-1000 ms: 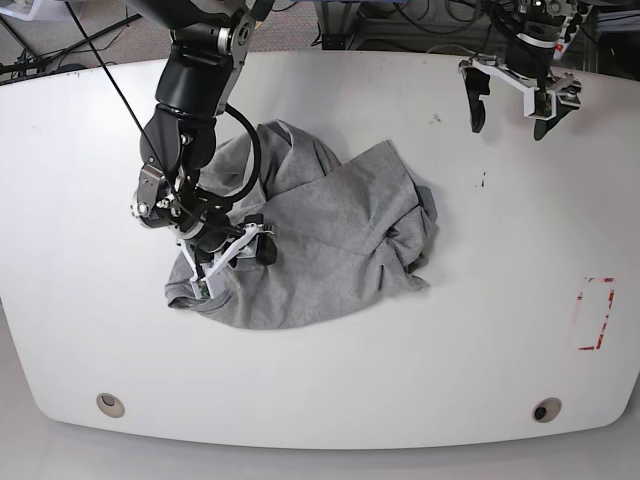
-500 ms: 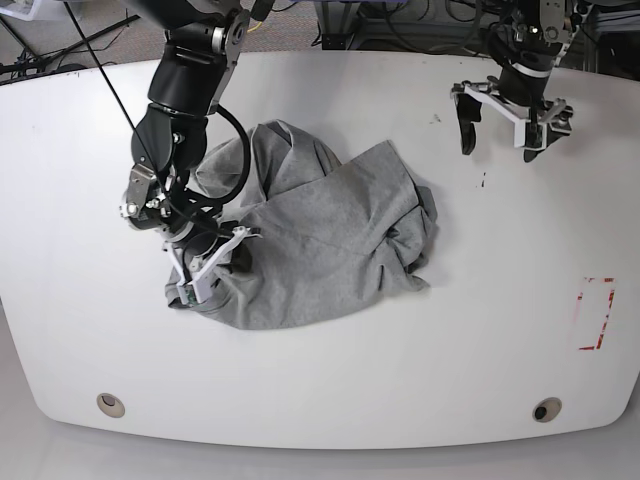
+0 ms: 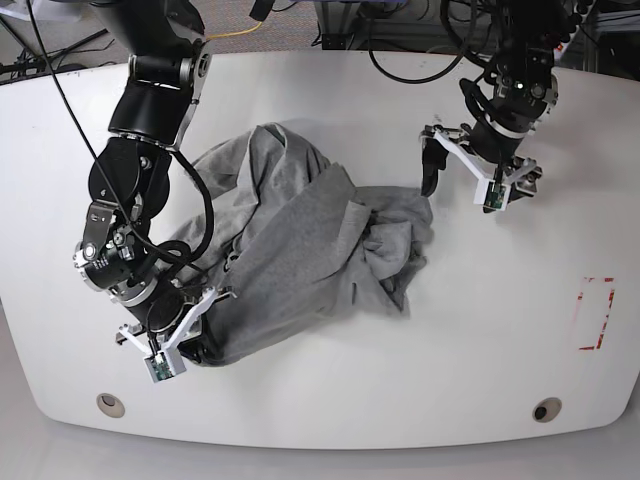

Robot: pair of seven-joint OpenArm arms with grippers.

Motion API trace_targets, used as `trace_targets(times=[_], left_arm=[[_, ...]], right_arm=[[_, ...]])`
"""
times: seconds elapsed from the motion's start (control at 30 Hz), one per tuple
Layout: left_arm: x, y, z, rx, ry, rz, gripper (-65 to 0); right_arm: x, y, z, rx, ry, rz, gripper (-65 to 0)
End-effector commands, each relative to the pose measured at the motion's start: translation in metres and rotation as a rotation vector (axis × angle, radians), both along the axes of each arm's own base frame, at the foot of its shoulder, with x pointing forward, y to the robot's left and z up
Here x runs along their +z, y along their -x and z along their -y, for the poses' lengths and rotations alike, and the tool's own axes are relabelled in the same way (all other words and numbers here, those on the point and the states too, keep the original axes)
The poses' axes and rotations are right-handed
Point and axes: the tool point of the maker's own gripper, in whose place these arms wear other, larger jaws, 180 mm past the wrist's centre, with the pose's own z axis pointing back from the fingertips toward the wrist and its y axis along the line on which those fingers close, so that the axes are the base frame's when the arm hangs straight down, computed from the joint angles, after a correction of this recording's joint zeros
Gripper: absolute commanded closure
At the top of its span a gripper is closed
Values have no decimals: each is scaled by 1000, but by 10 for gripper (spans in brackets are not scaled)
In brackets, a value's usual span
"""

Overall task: Fold the T-shirt properly
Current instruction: 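Grasp the shirt with the right gripper and the left gripper at another edge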

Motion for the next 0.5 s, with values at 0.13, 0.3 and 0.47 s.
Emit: trace_targets(times=[0.13, 0.3, 0.47], left_arm=[[-16, -18, 9, -25, 27, -24, -579], [-38, -29, 23, -64, 51, -72, -579], [-52, -40, 34, -88, 59, -106, -579]], right_arm=[[69, -2, 13, -9, 56, 199, 0], [90, 4, 19, -23, 120, 264, 0], [101, 8, 19, -26, 137, 298, 0]])
